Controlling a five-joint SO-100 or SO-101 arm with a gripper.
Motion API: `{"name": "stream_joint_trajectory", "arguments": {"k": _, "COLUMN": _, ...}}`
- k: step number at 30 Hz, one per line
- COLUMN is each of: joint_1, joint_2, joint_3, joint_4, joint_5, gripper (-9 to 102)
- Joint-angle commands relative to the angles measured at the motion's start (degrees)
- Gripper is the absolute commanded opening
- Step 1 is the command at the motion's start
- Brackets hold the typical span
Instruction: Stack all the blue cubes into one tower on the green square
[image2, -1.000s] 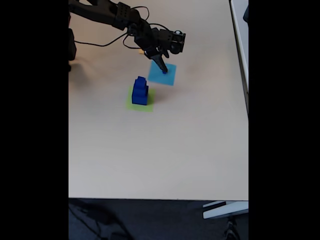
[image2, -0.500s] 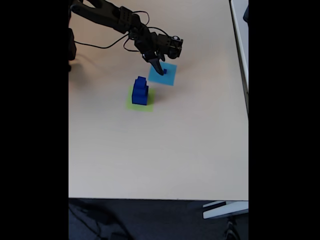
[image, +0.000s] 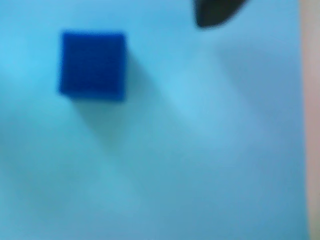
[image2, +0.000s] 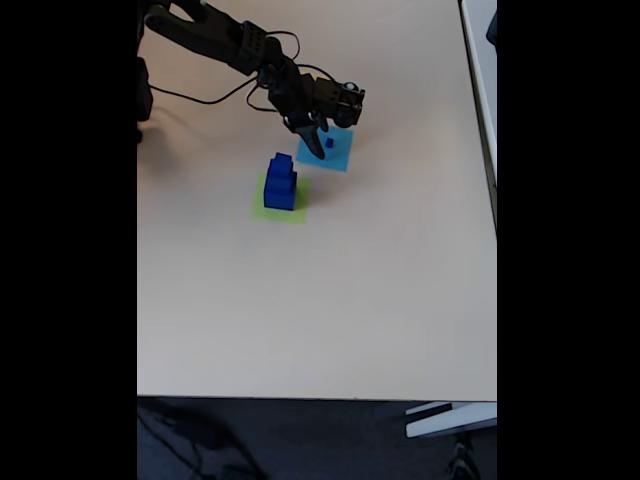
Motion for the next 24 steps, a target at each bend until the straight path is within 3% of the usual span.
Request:
{"name": "stream_joint_trajectory", "arguments": {"k": 1, "joint_1": 0.4, "joint_2": 0.4, "joint_3": -2.7, "joint_4": -1.1, "joint_5": -0.3, "gripper": 26}}
{"name": "stream_joint_trajectory", "arguments": {"k": 24, "joint_1": 1.3, "joint_2": -1.2, "joint_3": -5.9, "joint_4": -0.5, "joint_5": -2.4, "gripper": 21}}
